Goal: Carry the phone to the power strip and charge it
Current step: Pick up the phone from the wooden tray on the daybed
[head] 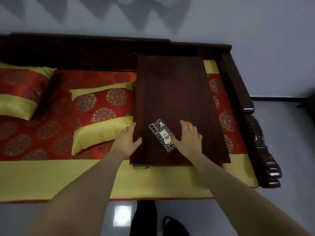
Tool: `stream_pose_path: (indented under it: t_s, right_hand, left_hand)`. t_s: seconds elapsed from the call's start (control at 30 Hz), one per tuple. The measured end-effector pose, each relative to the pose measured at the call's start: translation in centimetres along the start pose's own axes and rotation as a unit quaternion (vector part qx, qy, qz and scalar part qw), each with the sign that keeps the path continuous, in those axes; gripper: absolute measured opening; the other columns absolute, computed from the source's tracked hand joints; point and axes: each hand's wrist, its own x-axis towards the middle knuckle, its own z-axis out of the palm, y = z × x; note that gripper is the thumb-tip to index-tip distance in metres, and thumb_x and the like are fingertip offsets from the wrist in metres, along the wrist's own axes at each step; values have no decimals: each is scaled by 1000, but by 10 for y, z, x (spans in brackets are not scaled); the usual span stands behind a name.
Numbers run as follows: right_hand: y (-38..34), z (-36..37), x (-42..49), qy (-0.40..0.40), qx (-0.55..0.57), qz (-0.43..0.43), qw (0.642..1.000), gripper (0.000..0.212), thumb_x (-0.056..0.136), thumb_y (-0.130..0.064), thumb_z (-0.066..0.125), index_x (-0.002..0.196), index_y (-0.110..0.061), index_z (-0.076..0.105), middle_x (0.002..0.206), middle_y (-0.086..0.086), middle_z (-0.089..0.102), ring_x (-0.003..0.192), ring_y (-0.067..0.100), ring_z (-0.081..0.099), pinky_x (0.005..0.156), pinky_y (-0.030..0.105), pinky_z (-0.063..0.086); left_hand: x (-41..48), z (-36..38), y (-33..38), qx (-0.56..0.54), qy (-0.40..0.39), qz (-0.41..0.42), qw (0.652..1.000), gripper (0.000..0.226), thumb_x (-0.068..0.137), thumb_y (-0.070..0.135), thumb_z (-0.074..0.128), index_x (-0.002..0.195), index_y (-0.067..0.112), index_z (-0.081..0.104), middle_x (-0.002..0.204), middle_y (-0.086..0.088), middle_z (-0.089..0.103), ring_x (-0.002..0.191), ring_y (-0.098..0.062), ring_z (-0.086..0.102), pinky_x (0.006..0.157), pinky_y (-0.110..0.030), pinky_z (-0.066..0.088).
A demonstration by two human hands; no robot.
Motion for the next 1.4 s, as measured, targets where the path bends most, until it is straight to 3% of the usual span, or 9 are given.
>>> stream_pose_path:
  t_s: [0.23,0.47,0.7,0.87,0.97,1.13,1.23,1.3,1.4]
  right_hand:
    - [11,57,13,-110,-4,33,993,83,73,-50,71,138,-22,29,140,1,41,126,24,38,95,54,41]
    - [15,78,22,-105,-29,-22,994,82,67,-37,76,134,-20,32,132,6,46,120,27,43,90,44,45]
    - [17,80,25,-89,2,-22,996,81,63,-32,72,133,-19,35,125,7,48,112,27,44,87,42,46]
    - [19,79,30,-96,24,-23,995,98,57,-32,76,141,-15,28,123,6,48,111,26,43,86,42,43]
    - [24,76,31,-106,19,-36,994,102,55,-31,77,143,-15,26,126,4,48,113,25,42,88,41,42]
    - [35,72,31,-129,17,-84,988,102,58,-30,74,145,-16,23,135,3,43,122,23,36,96,41,39]
    - [36,70,33,-132,17,-100,986,99,60,-28,72,144,-15,23,135,4,40,125,23,33,98,42,39]
    - [35,68,36,-131,22,-102,986,98,60,-25,72,144,-15,23,135,3,39,125,22,32,98,41,40]
    - [36,63,41,-131,36,-105,985,96,63,-28,74,144,-15,25,137,3,40,126,21,34,99,41,40]
  left_hand:
    - [58,32,-11,15,-54,1,998,55,91,30,48,141,10,37,141,-14,48,131,-27,41,107,-37,34]
    - [87,50,-8,-31,-77,-14,996,57,90,25,51,142,10,35,145,-13,44,134,-26,39,109,-33,28]
    - [107,55,-1,-141,-78,-82,984,55,81,12,52,136,15,46,130,-18,57,120,-27,53,103,-41,43]
    - [111,60,0,-184,-43,-98,977,48,77,5,57,124,9,57,116,-11,67,111,-20,60,95,-30,47]
    - [117,61,2,-216,-39,-156,963,43,76,12,65,118,13,58,100,-3,67,101,-19,62,86,-24,43]
    - [116,58,5,-249,-140,-209,935,35,71,38,75,98,21,62,95,2,62,87,-10,57,71,-22,40]
    - [112,58,6,-352,-158,-245,890,26,78,30,71,94,12,62,101,-11,69,91,-20,66,77,-31,54]
    - [108,56,9,-431,-164,-263,848,17,83,22,66,93,10,58,104,-16,68,87,-23,68,72,-33,58]
    - [102,55,10,-474,-153,-262,826,10,85,18,63,87,12,55,99,-13,67,86,-24,67,75,-37,58]
